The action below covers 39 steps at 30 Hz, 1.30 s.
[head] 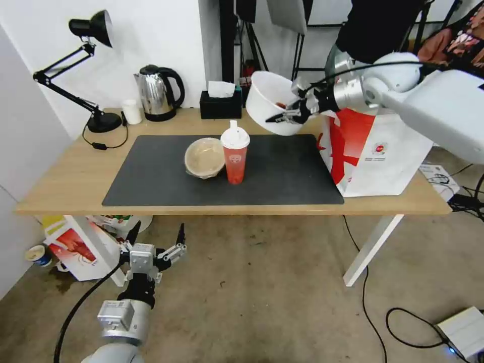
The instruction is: Pick up the trash from the table and place it into the takeout bag.
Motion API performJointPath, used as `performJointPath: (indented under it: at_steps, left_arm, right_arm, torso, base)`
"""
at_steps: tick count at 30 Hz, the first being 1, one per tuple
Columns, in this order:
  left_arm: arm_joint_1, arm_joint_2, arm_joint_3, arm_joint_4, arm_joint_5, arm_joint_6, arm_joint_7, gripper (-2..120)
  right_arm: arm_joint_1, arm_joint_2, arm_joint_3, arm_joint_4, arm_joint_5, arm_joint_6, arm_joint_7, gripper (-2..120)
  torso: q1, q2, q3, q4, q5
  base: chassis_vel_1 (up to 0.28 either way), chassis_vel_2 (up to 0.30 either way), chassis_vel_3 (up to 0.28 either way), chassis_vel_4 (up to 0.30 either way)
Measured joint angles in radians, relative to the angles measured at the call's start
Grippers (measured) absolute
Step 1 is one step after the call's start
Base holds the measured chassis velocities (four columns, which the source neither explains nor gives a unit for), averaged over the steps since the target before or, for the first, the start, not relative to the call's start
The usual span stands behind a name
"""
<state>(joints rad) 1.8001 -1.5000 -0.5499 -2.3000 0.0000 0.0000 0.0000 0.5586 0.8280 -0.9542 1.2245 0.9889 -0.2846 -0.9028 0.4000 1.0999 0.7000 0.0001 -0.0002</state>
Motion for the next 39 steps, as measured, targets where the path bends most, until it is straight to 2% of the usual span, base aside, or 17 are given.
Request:
performJointPath:
  at_steps: [18,28,39]
  left_arm:
    - [0.000,0.000,0.000,0.000,0.000,0.000,0.000,100]
    - [0.000,0.000,0.000,0.000,0.000,0.000,0.000,100]
    - [0.000,0.000,0.000,0.000,0.000,0.000,0.000,100]
  right_arm:
    - [0.158,0.065,-0.029,-0.097,0.076,-0.001,-0.019,0]
    - [0.187,0.094,-0.031,-0.149,0.110,-0.007,-0.017,0]
    - [0.203,0.090,-0.037,-0.179,0.114,-0.010,-0.018,0]
  torso:
    - [0.000,0.000,0.000,0.0000,0.0001]
    - [0.000,0.000,0.000,0.0000,0.0002]
    - [0.000,0.000,0.000,0.0001,0.0001]
  base:
    - [0.000,0.000,0.000,0.000]
    - [0.000,0.000,0.000,0.000]
    - [0.000,0.000,0.000,0.000]
